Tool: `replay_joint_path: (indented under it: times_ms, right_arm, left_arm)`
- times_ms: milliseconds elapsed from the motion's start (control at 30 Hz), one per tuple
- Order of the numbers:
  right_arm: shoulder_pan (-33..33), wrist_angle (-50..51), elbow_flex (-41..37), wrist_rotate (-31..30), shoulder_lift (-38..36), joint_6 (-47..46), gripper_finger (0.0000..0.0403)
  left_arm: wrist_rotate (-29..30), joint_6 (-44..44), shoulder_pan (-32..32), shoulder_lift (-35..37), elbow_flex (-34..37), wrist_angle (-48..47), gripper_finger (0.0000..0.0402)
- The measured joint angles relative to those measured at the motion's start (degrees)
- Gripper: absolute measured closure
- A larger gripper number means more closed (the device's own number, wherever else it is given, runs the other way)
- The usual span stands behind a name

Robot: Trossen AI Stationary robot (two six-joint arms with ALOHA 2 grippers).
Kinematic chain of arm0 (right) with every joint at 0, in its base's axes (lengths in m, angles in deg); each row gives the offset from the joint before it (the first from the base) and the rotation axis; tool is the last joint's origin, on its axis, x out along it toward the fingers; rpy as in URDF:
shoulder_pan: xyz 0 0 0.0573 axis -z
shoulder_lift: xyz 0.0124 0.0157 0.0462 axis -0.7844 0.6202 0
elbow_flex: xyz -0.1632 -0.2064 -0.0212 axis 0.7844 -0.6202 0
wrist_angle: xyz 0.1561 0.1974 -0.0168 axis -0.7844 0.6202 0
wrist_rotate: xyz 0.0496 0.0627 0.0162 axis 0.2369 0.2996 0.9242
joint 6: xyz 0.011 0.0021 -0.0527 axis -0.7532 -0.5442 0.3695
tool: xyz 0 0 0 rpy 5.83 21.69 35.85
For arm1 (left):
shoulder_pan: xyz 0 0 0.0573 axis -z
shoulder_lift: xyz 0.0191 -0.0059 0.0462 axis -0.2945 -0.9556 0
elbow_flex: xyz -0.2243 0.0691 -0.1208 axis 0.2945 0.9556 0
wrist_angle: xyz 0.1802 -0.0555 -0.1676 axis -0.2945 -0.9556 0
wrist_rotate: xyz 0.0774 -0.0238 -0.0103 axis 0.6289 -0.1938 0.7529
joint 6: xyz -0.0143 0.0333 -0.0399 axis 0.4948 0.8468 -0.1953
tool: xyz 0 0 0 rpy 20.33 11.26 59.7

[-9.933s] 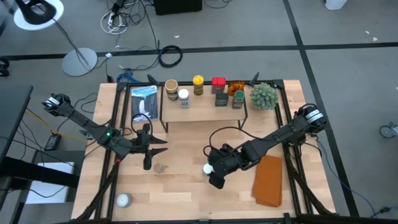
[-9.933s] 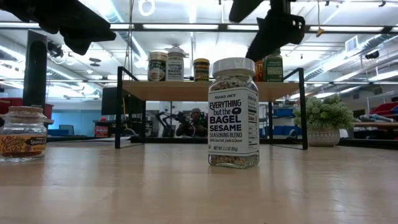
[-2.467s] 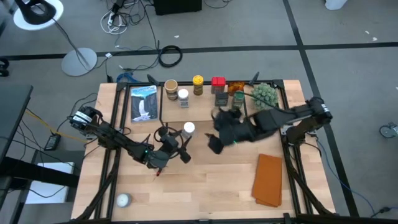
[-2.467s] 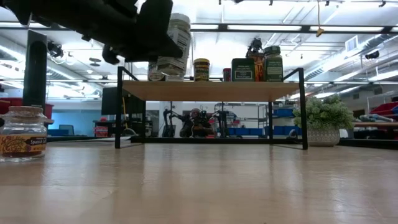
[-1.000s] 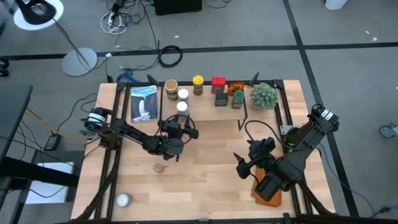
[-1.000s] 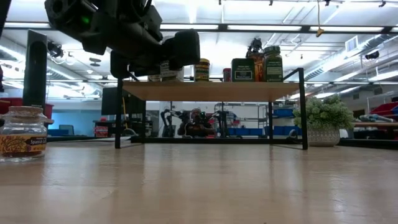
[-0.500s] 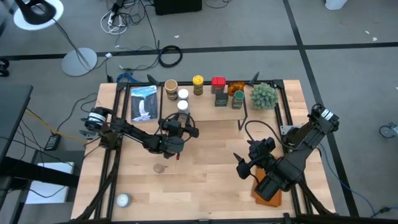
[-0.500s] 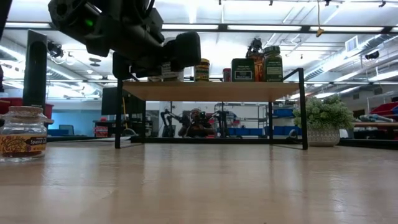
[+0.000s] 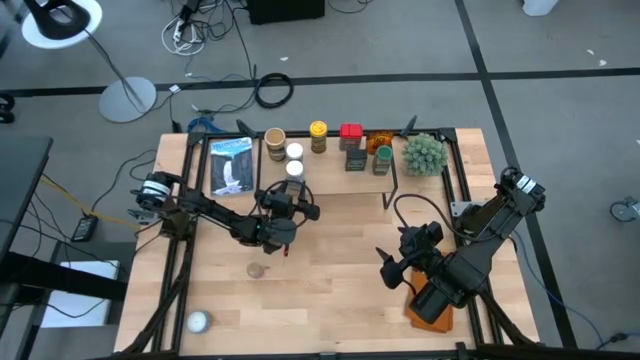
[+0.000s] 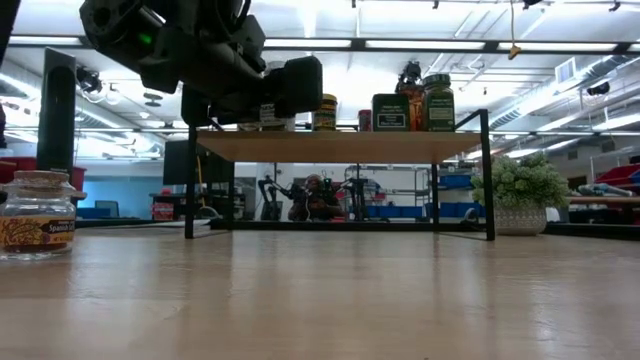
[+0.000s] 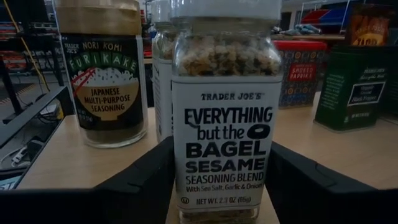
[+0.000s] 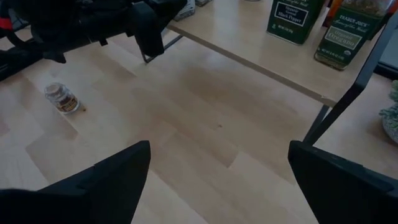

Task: Shelf spices
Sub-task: Put the white seasoning bottle on the shelf, then put the brown seasoning bottle on the shelf

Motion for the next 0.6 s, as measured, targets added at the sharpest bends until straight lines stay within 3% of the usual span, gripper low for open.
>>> replay_joint_path:
  times_ms: [433, 600]
  right_arm:
    - [-0.39, -1.48, 0.0, 0.36, 0.0, 1.44, 0.0024]
    - [-0.39, -1.51, 0.0, 1.14, 0.0, 1.48, 0.0025]
  left_arm:
    - [-0.21, 3.12, 0.08, -0.17, 0.2, 1.6, 0.0089]
    - [0.12, 10.05, 0.62, -0.17, 0.15, 5.44, 0.0072]
